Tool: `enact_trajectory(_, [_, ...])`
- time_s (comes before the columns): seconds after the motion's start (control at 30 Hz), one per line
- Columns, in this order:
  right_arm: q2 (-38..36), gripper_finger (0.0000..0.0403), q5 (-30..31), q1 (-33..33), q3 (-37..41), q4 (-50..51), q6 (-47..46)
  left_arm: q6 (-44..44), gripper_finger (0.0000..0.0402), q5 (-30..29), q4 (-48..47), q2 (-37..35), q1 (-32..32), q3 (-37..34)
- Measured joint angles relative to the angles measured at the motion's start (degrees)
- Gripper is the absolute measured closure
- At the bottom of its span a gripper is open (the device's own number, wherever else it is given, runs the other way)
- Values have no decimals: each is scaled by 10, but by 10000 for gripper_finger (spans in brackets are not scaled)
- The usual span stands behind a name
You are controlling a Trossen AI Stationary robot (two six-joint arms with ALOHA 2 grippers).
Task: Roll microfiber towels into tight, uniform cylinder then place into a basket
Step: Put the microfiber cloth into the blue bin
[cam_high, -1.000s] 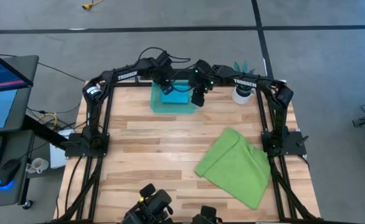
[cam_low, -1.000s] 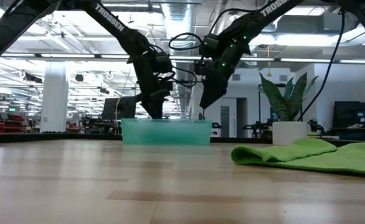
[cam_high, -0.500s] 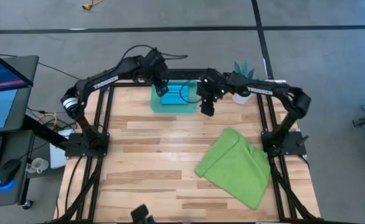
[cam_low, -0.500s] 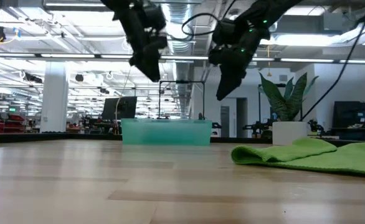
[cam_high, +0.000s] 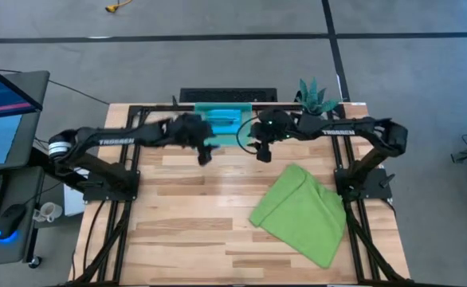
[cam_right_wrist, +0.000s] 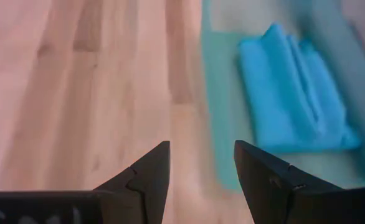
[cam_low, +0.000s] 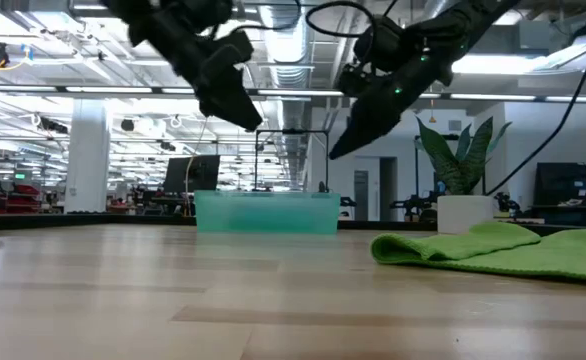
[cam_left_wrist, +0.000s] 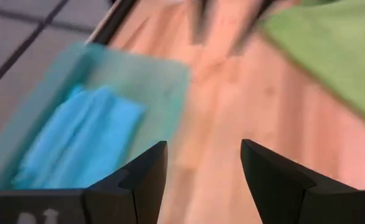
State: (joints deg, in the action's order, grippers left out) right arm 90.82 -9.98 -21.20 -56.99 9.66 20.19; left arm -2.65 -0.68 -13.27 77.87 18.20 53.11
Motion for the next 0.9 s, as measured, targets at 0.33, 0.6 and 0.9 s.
enact_trajectory(0.33, [88,203,87,-1,-112,-55,109,59,205,-94,230,-106,-134,-205])
enact_trajectory(0.6, [183,203,75,-33,-268,124,145,51,205,-212,187,-167,-166,-225])
enact_trajectory(0.9, [276,203,60,-35,-304,168,174,63,205,-226,142,-169,-170,-225])
